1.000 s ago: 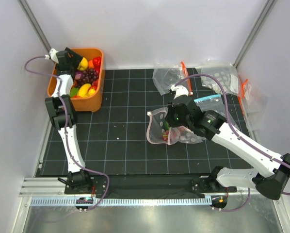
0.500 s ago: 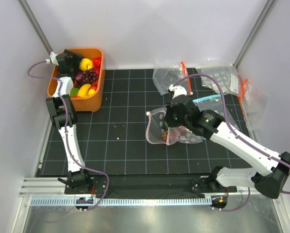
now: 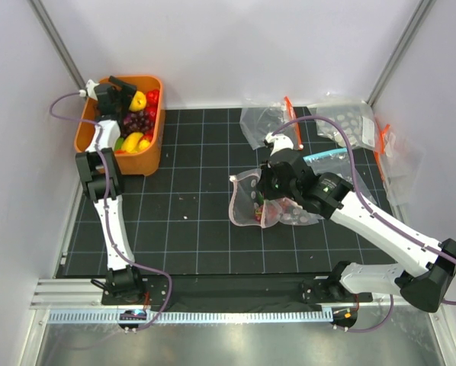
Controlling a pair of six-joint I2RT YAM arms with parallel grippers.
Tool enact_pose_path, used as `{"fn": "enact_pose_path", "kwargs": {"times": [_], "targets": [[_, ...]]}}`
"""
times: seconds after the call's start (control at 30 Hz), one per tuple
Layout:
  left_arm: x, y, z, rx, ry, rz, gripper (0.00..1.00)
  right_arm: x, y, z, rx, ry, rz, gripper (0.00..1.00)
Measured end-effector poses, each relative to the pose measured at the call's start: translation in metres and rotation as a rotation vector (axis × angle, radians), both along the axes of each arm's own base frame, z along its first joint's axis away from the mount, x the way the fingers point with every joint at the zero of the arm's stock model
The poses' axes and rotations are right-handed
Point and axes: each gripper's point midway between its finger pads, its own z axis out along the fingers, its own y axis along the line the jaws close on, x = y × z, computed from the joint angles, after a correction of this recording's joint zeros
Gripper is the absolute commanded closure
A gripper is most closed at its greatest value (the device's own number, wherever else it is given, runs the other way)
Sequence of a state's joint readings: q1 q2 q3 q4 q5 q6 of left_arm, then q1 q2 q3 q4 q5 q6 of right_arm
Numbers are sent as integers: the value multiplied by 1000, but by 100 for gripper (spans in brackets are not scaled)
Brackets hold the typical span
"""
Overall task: Place the food in the zip-top bag and seal the zipper
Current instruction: Pick up the fake fruit from the bin.
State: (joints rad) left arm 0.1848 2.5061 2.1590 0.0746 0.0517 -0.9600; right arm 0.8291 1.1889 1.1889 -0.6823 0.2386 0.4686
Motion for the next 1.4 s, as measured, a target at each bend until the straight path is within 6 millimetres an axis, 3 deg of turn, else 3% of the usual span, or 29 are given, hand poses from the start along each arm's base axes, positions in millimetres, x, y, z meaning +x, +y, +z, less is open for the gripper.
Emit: {"fn": "enact_pose_path", "kwargs": {"times": [0.1, 0.2, 0.23, 0.37, 0.53, 0.67, 0.8, 1.0, 1.1, 1.27, 1.4], "targets": [[-1, -7, -1, 9, 11, -11, 3, 0, 1, 1, 4, 0, 2, 99], [-2, -14, -1, 23, 17, -25, 17, -1, 1, 1, 8, -1, 5, 99], [-2, -14, -1, 25, 18, -25, 27, -1, 1, 2, 8, -1, 5, 99], [-3, -16, -1, 25, 23, -32, 50, -1, 1, 2, 11, -1, 8, 99], [-7, -17, 1, 22, 27, -35, 56, -2, 1, 1, 13, 1, 10, 99], [-23, -23, 10, 7, 32, -39, 59, -2, 1, 3, 16, -2, 9, 99], [-43, -34, 37, -17, 10, -52, 62, -2, 0, 2, 13, -1, 9, 99], [-93, -59, 91, -90, -118, -67, 62, -3, 0, 2, 13, 0, 9, 99], [-120, -66, 99, -135, -159, -64, 62, -3, 1, 2, 15, 3, 7, 99], [-177, -74, 88, -201, -154, -49, 63, -3, 0, 2, 16, 6, 5, 99], [-230, -87, 103, -248, -201, -73, 64, -4, -1, 0, 10, 12, 5, 99]]}}
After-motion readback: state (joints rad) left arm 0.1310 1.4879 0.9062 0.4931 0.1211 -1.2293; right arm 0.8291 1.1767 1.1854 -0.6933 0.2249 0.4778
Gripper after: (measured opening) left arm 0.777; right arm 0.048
